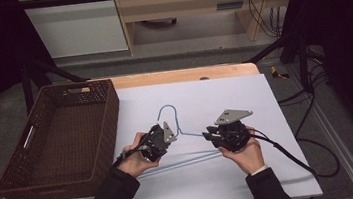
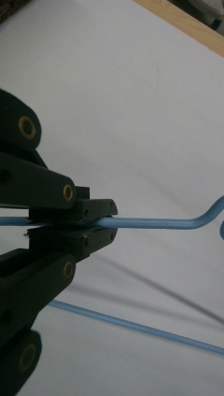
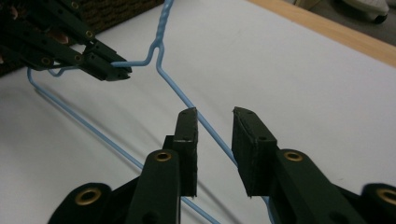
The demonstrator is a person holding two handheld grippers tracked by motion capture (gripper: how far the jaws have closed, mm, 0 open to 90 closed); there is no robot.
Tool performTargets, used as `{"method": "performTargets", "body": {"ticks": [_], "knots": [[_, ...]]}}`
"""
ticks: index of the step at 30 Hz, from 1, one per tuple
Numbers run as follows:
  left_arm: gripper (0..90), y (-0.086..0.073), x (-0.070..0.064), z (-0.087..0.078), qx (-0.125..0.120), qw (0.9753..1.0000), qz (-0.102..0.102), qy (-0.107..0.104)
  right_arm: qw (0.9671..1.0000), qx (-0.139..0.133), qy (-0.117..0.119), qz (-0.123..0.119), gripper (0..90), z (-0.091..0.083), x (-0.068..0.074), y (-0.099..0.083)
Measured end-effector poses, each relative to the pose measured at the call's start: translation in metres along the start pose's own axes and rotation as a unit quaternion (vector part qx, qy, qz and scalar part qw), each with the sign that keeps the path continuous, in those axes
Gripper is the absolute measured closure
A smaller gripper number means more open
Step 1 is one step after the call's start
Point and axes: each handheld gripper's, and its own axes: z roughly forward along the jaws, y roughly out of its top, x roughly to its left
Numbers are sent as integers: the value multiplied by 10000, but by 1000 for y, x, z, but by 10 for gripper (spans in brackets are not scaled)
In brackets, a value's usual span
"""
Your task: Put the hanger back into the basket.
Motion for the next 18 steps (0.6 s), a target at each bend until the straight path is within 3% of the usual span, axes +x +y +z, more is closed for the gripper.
{"method": "performTargets", "body": {"ticks": [4,12,17,18], "knots": [[868,-3,1,-6,-105,9997,-194,48,9991,-368,-22,187,590,-16,-11,-4],[868,-7,3,-24,-257,9980,-547,170,9967,-637,-86,503,393,-33,-28,-20],[868,-9,5,-35,-280,9966,-710,305,9955,-786,-157,516,236,-40,-35,-33],[868,-9,7,-36,-293,9961,-772,311,9952,-813,-156,516,171,-42,-37,-38]]}}
